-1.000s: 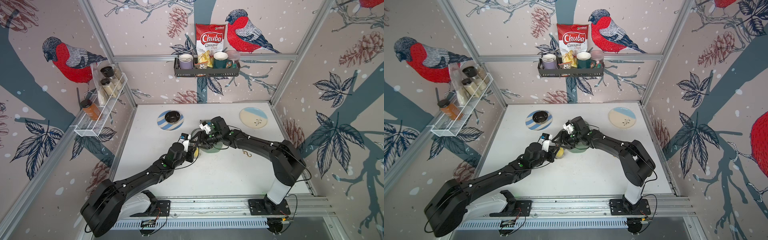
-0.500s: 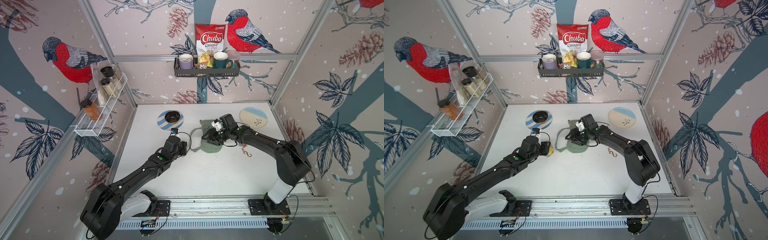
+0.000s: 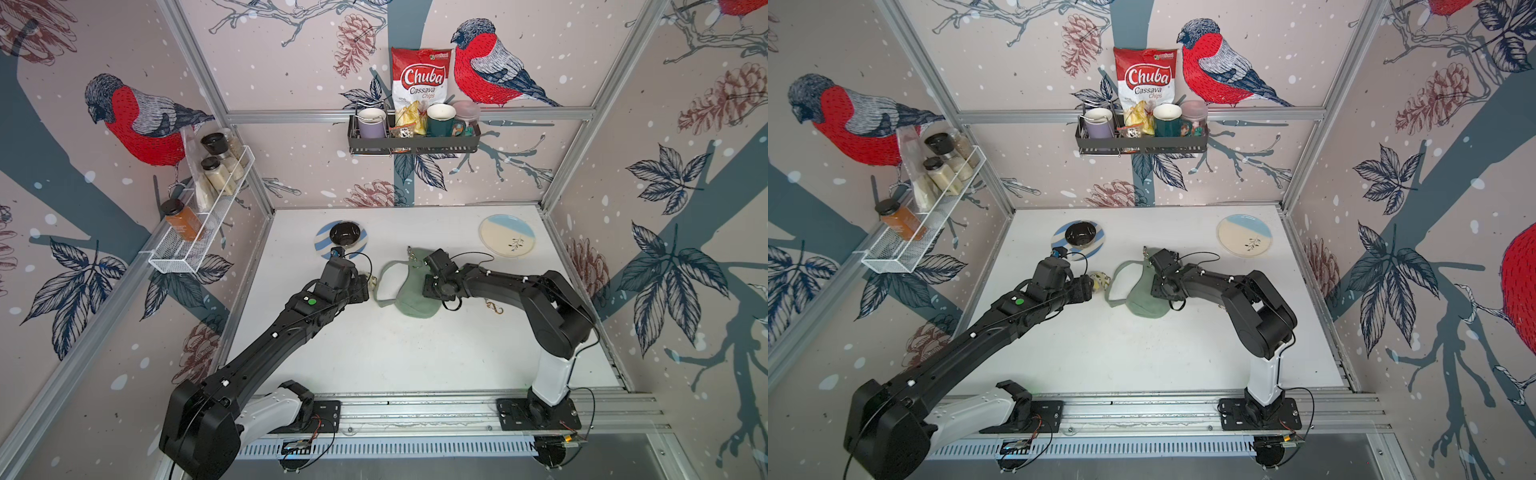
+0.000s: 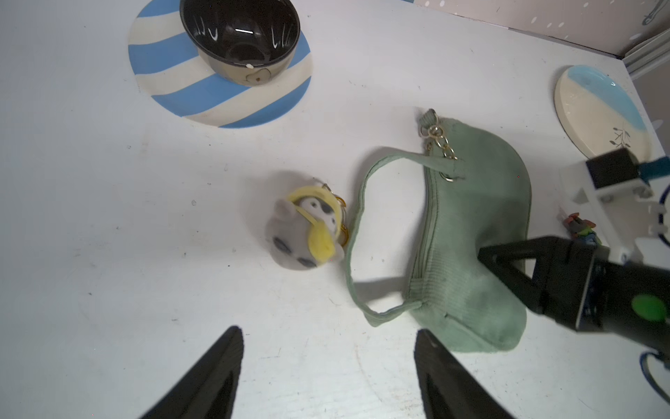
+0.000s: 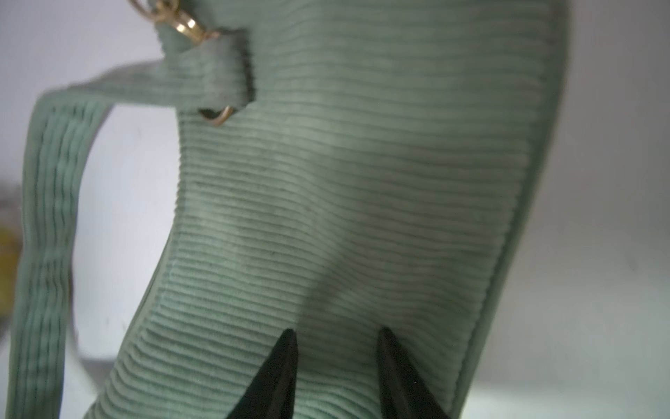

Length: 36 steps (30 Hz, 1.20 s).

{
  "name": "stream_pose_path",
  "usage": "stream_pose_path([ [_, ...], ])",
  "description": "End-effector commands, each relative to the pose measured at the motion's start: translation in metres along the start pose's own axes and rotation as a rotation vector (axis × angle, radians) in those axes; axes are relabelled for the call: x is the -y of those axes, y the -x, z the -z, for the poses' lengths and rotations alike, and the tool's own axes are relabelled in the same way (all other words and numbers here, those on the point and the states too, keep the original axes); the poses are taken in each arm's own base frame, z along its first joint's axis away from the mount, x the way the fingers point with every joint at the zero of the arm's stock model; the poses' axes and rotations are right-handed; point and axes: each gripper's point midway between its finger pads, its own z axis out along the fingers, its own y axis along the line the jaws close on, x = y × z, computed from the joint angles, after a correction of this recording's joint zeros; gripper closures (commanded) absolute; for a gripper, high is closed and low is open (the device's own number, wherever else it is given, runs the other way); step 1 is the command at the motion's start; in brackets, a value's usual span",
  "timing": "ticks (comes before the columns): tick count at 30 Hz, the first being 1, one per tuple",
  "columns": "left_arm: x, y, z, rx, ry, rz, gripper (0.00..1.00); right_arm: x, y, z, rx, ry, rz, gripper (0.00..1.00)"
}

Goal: Remove the decoration from the bag
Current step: Place the decoration item at the center of the board, then reset both arms

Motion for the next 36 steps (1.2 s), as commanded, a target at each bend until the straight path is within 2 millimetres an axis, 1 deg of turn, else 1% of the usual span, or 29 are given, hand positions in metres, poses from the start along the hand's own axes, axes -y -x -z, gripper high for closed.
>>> stream_pose_path([
  [1, 0.003, 0.005, 0.003, 0.022, -0.009, 0.007, 0.26, -0.020, -0.028, 0.019, 0.004, 0.041, -0.158, 0.56],
  [3, 0.003, 0.008, 0.005, 0.037, -0.005, 0.004, 0.26, -0.038, -0.019, 0.031, 0.048, 0.112, -0.238, 0.49],
  [4, 0.003, 0.011, 0.007, 0.047, -0.005, 0.003, 0.26, -0.044, -0.011, 0.040, 0.066, 0.146, -0.270, 0.45],
  [5, 0.003, 0.013, 0.008, 0.056, -0.003, 0.000, 0.26, -0.046, 0.003, 0.051, 0.093, 0.178, -0.294, 0.43],
  [6, 0.003, 0.016, 0.011, 0.064, 0.001, -0.007, 0.26, -0.042, 0.017, 0.063, 0.127, 0.192, -0.306, 0.42],
  [7, 0.001, 0.018, 0.013, 0.073, 0.010, -0.014, 0.26, -0.033, 0.028, 0.076, 0.168, 0.187, -0.310, 0.41],
  [8, -0.002, 0.021, 0.016, 0.088, 0.024, -0.022, 0.28, -0.016, 0.041, 0.087, 0.218, 0.163, -0.308, 0.39],
  [9, -0.006, 0.022, 0.018, 0.107, 0.046, -0.029, 0.28, 0.000, 0.050, 0.095, 0.265, 0.128, -0.274, 0.38],
  [11, -0.018, 0.029, 0.022, 0.170, 0.097, -0.058, 0.28, 0.038, 0.070, 0.104, 0.356, 0.031, -0.159, 0.33],
  [12, -0.021, 0.035, 0.026, 0.223, 0.115, -0.083, 0.28, 0.050, 0.080, 0.112, 0.400, -0.002, -0.095, 0.29],
  [13, -0.026, 0.043, 0.030, 0.288, 0.139, -0.117, 0.28, 0.059, 0.092, 0.124, 0.455, -0.035, 0.004, 0.25],
  [15, -0.039, 0.061, 0.040, 0.455, 0.218, -0.160, 0.29, 0.072, 0.122, 0.155, 0.645, -0.111, 0.143, 0.18],
  [16, -0.048, 0.068, 0.043, 0.528, 0.275, -0.170, 0.29, 0.081, 0.135, 0.166, 0.737, -0.175, 0.212, 0.11],
  [17, -0.055, 0.076, 0.047, 0.585, 0.334, -0.174, 0.28, 0.099, 0.148, 0.177, 0.820, -0.256, 0.227, 0.06],
  [18, -0.064, 0.080, 0.048, 0.616, 0.410, -0.188, 0.28, 0.119, 0.157, 0.183, 0.865, -0.320, 0.203, 0.03],
  [19, -0.073, 0.085, 0.048, 0.644, 0.489, -0.195, 0.27, 0.148, 0.166, 0.187, 0.876, -0.385, 0.134, 0.01],
  [21, -0.094, 0.086, 0.046, 0.662, 0.652, -0.194, 0.24, 0.202, 0.171, 0.188, 0.872, -0.476, -0.013, 0.00],
  [22, -0.102, 0.086, 0.045, 0.668, 0.708, -0.193, 0.23, 0.226, 0.168, 0.189, 0.883, -0.534, -0.063, 0.00],
  [24, -0.120, 0.081, 0.040, 0.653, 0.790, -0.199, 0.20, 0.258, 0.162, 0.194, 0.922, -0.647, -0.098, 0.00],
  [25, -0.129, 0.077, 0.036, 0.637, 0.818, -0.201, 0.18, 0.269, 0.160, 0.196, 0.941, -0.696, -0.109, 0.00],
  [26, -0.139, 0.073, 0.033, 0.619, 0.840, -0.197, 0.17, 0.277, 0.158, 0.196, 0.958, -0.723, -0.126, 0.00],
  [27, -0.149, 0.068, 0.029, 0.605, 0.850, -0.184, 0.14, 0.282, 0.157, 0.191, 0.950, -0.732, -0.126, 0.00],
  [29, -0.172, 0.056, 0.021, 0.592, 0.846, -0.124, 0.08, 0.288, 0.155, 0.177, 0.933, -0.747, -0.110, 0.00],
  [30, -0.178, 0.052, 0.017, 0.597, 0.819, -0.100, 0.06, 0.288, 0.152, 0.172, 0.913, -0.740, -0.116, 0.00],
  [32, -0.186, 0.043, 0.007, 0.610, 0.743, -0.060, 0.04, 0.287, 0.145, 0.158, 0.895, -0.691, -0.093, 0.00],
  [33, -0.190, 0.039, 0.002, 0.612, 0.714, -0.047, 0.04, 0.289, 0.139, 0.152, 0.891, -0.689, -0.090, 0.00],
  [34, -0.193, 0.040, 0.000, 0.635, 0.689, -0.034, 0.04, 0.293, 0.135, 0.148, 0.897, -0.686, -0.102, 0.00],
  [36, -0.189, 0.043, -0.006, 0.645, 0.650, -0.071, 0.03, 0.293, 0.137, 0.147, 0.926, -0.655, -0.105, 0.00],
])
